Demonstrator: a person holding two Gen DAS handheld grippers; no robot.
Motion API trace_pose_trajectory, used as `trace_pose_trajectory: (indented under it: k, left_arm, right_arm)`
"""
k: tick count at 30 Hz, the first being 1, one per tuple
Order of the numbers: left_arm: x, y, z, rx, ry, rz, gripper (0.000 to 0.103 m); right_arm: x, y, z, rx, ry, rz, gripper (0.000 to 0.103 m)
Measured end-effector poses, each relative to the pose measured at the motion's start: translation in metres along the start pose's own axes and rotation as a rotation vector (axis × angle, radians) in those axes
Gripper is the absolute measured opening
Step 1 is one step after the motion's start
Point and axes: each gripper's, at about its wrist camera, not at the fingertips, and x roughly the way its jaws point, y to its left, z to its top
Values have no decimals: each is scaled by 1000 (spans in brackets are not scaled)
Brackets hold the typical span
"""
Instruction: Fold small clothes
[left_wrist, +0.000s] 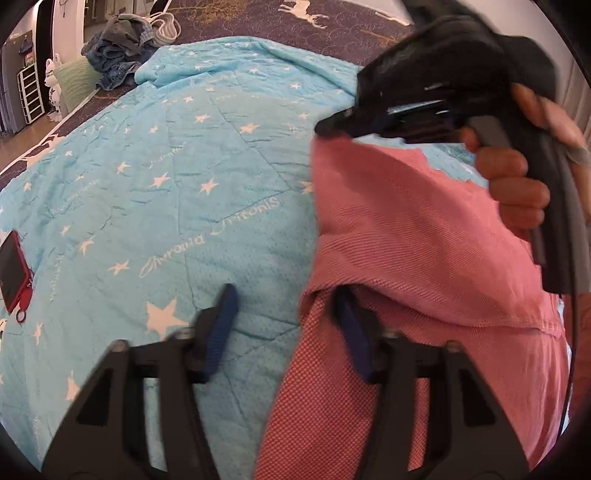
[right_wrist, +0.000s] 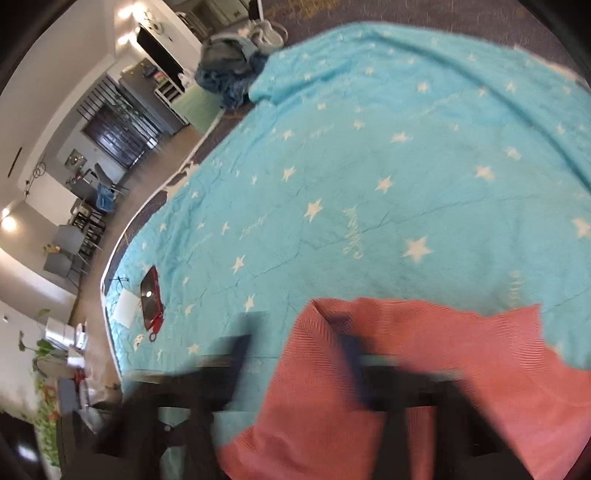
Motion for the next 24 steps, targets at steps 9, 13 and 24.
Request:
trace_pose_trajectory:
  k: [9,13,24]
  left_arm:
    - [-13,4,-4,-21,-58,-34,10]
    - [-17,12,-5,-66,-74,-53,11]
    - [-11,4,-5,-25,-43,-5,10]
  right_arm:
    - [-6,-59,17,244,-140,-92,0]
    - [-27,-54,-2,170,-138,8,5]
    - [27,2,-9,-28,46,-96,5]
